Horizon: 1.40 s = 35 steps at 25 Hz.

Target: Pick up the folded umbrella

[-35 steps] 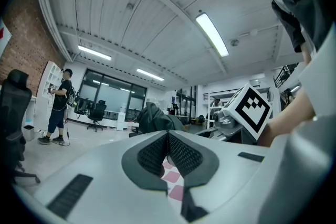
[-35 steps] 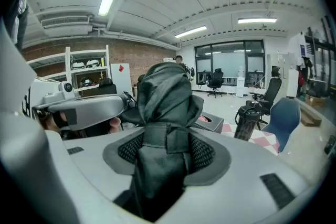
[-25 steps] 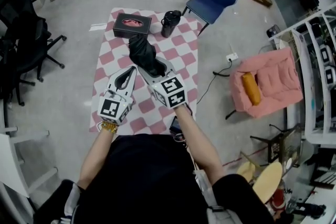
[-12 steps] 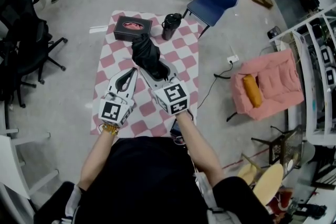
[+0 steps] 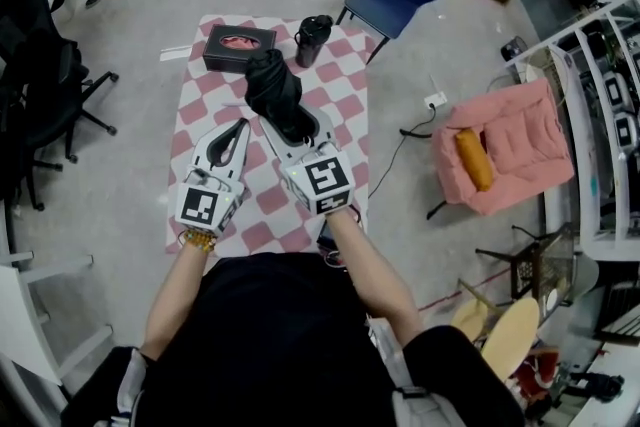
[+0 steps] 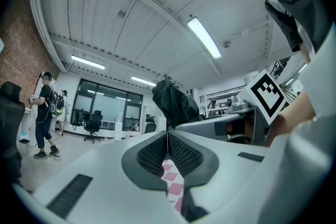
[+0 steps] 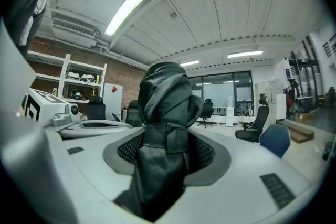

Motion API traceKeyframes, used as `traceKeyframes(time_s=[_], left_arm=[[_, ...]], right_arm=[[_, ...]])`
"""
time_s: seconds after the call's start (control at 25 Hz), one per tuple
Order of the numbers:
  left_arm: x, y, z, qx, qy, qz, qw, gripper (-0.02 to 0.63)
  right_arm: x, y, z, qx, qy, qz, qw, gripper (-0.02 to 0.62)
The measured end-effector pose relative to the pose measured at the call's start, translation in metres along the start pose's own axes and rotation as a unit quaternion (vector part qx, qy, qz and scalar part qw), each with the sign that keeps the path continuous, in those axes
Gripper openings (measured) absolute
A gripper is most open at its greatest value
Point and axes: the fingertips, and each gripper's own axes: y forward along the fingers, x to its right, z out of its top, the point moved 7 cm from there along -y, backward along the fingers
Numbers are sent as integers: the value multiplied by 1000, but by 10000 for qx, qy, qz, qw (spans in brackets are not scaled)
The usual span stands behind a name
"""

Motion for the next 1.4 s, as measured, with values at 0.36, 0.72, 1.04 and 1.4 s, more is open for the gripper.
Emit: traceKeyframes(time_s=[0.36,0.72,1.04,1.4], left_arm=[[-2,6,9,170,61,52,9998,15],[-4,11,20,332,203,18,9992,15],[-9,13,31,477,309,37,9984,15],[-4,10,39,646,356,66,9973,15]], right_arm=[[0,-10,17,381,-159,-96,9991,218],[3,-18,44,1087,-552,-184,9924,219],[0,-22,70,1493,-640,-340,9861,219],[-7,-28,72,1686,-771,-454,9816,219]])
